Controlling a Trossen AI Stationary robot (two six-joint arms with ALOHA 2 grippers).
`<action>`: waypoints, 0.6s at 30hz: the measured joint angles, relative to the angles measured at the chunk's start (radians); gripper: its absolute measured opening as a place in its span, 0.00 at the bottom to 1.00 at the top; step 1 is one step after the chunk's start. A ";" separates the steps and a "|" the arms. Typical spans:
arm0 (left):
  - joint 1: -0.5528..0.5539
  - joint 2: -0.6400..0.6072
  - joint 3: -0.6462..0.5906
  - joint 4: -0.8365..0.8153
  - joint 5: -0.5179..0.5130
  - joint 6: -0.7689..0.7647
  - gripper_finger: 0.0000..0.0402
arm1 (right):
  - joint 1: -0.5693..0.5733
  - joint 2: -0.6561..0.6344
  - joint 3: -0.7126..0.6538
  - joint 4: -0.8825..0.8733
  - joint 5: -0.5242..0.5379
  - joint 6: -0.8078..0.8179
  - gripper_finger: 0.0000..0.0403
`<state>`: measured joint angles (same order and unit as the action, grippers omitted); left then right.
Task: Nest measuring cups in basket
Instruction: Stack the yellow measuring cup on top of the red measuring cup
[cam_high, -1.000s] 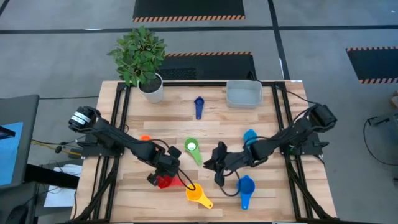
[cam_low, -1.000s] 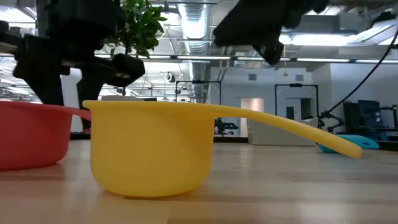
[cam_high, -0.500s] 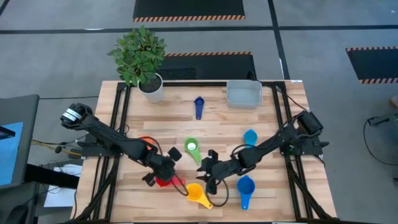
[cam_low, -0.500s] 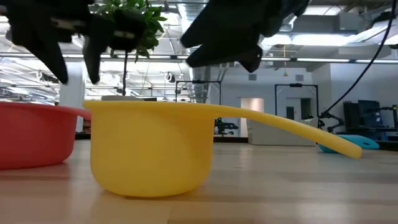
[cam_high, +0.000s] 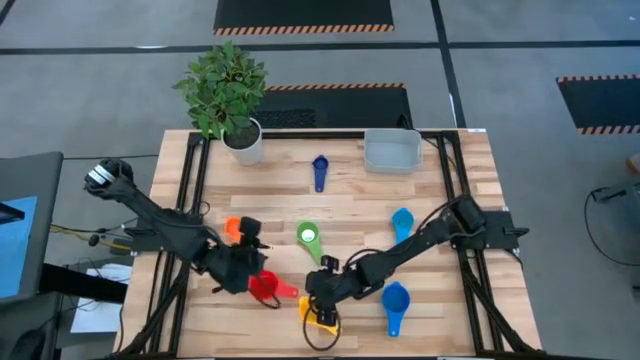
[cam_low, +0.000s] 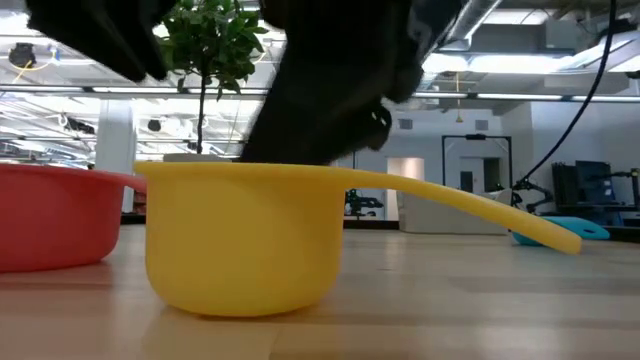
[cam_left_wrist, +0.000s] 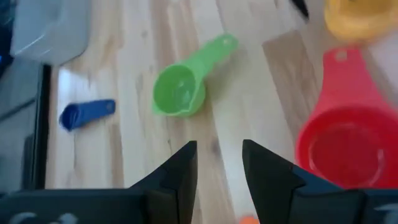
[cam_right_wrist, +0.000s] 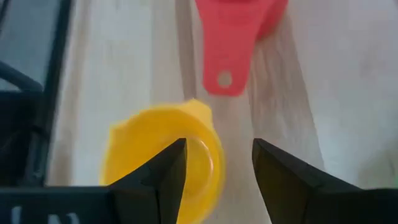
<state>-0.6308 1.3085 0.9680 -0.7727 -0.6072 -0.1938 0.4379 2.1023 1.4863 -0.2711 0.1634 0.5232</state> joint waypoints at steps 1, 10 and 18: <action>-0.012 -0.009 0.000 -0.007 -0.021 -0.046 0.29 | -0.002 0.011 0.013 -0.022 -0.014 0.000 0.49; -0.127 -0.079 -0.004 -0.154 -0.256 -0.495 0.29 | -0.022 0.045 0.071 -0.156 -0.050 -0.009 0.28; -0.162 -0.093 -0.004 -0.302 -0.259 -0.699 0.25 | -0.040 -0.009 0.069 -0.157 -0.053 -0.122 0.07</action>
<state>-0.7929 1.2152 0.9638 -1.0750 -0.8664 -0.8928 0.3976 2.0929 1.5551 -0.4280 0.1105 0.4012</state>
